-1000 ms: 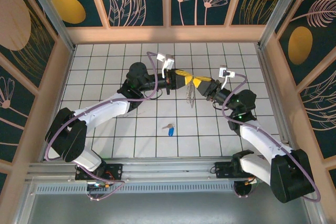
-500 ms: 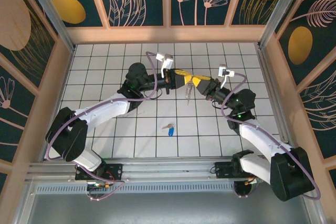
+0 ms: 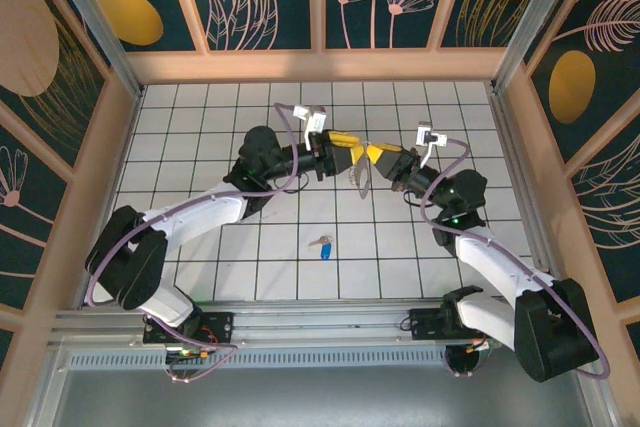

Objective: Put the keys on the keyring

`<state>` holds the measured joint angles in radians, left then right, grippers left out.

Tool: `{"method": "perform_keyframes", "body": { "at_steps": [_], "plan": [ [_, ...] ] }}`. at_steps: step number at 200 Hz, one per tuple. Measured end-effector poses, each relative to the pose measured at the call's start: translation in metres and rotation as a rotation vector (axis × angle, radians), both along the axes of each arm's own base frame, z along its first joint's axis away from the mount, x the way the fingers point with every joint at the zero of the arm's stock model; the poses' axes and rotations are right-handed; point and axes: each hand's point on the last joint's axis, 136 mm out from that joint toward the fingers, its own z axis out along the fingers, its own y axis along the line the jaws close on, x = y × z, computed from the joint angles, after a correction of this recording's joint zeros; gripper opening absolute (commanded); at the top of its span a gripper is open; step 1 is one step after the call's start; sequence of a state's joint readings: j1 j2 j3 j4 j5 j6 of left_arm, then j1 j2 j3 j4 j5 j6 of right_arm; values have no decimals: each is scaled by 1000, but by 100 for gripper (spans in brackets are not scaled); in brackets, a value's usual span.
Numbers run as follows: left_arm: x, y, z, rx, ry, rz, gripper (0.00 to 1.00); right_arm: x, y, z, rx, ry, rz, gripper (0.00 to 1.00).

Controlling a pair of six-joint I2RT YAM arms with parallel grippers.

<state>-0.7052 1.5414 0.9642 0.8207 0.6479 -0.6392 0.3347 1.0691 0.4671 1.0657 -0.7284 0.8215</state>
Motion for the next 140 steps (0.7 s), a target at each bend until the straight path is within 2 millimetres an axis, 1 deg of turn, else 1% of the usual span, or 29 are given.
{"method": "perform_keyframes", "body": {
  "at_steps": [10,22,33,53,76,89,140],
  "plan": [
    [3,7,-4,-5,25,49,49,1,0,0,3,2,-4,0],
    [4,14,-5,-18,43,90,49,1,-1,1,5,5,-5,0],
    [6,21,-1,-50,56,124,48,2,-1,1,12,11,-12,0],
    [6,24,7,-102,74,131,43,4,-3,4,27,15,-23,0],
    [5,24,15,-154,87,114,37,5,-6,8,51,14,-40,0],
    [5,23,15,-176,98,100,37,6,-7,11,68,15,-50,0],
    [7,8,-5,-189,176,53,36,8,-9,22,127,21,-75,0]
  ]
}}
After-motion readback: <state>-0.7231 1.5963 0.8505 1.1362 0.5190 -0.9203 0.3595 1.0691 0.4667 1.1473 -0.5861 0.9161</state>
